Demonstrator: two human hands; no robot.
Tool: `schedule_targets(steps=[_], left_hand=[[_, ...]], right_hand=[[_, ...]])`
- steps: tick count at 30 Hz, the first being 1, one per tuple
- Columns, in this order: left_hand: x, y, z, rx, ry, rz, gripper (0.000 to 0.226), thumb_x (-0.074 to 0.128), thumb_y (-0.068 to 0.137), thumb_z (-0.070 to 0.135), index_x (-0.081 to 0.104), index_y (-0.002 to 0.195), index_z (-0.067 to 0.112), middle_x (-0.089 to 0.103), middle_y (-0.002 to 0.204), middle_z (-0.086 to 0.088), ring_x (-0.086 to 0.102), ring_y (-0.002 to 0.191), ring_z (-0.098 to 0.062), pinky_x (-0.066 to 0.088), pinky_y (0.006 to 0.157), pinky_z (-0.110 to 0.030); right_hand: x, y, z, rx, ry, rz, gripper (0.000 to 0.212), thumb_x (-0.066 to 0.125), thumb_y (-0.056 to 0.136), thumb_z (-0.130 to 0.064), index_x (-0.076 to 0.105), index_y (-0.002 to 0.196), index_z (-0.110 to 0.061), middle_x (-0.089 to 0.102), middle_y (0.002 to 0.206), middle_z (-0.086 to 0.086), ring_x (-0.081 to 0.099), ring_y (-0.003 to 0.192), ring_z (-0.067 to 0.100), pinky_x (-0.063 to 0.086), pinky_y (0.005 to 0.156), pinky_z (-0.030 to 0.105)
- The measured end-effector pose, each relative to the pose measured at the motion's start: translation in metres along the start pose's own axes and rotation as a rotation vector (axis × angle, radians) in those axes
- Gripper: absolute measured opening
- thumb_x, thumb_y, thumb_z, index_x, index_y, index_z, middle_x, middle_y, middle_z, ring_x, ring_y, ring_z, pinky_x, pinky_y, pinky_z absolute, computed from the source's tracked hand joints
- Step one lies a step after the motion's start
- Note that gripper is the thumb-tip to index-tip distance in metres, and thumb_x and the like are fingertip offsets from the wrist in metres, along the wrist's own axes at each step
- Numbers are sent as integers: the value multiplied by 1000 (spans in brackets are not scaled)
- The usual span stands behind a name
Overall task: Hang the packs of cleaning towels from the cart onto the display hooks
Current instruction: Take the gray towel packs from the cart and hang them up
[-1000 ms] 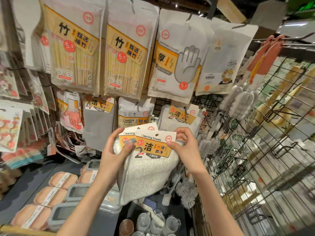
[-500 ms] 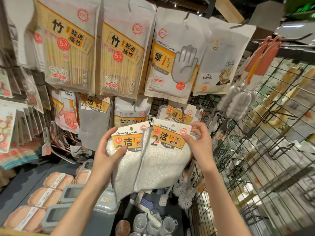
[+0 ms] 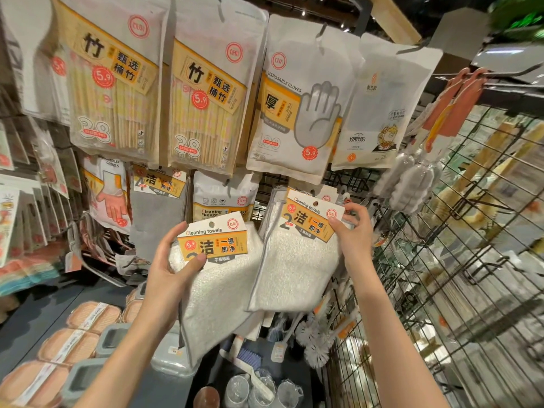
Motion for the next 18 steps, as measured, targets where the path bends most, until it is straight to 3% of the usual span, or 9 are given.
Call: schedule_targets(steps=[5, 7, 11, 18], left_hand=[[-10, 1, -3, -3, 51, 26, 57, 69, 85, 6, 56, 119, 50, 66, 119, 7, 66, 100, -7, 49, 73, -17], [-13, 2, -3, 0, 64, 34, 57, 69, 84, 8, 56, 118, 52, 67, 115, 11, 67, 98, -4, 51, 69, -16], [-16, 4, -2, 8, 81, 30, 58, 71, 82, 9, 56, 118, 53, 67, 113, 18, 67, 95, 1, 49, 74, -20], [-19, 5, -2, 16, 124, 17, 61, 74, 78, 9, 57, 118, 50, 67, 110, 22, 66, 101, -6, 50, 84, -32]], right_hand=[[2, 11, 11, -26, -5, 54, 32, 66, 81, 1, 54, 104, -18, 55, 94, -18, 56, 83, -10, 50, 64, 10], [5, 17, 11, -48, -25, 79, 31, 66, 81, 3, 54, 103, -17, 55, 88, -15, 57, 78, -15, 45, 58, 4], [14, 30, 14, -64, -133, 120, 29, 68, 82, -8, 53, 102, -22, 54, 85, -11, 56, 80, 9, 45, 63, 19], [24, 56, 18, -61, -235, 133, 27, 68, 83, -11, 51, 101, -21, 56, 96, -1, 54, 83, 15, 42, 66, 29]])
Point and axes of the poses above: each hand's wrist, its own y-axis towards the middle knuckle, its own x-axis out of the palm, z = x × y, the point moved 9 cm from there along y, towards the middle knuckle
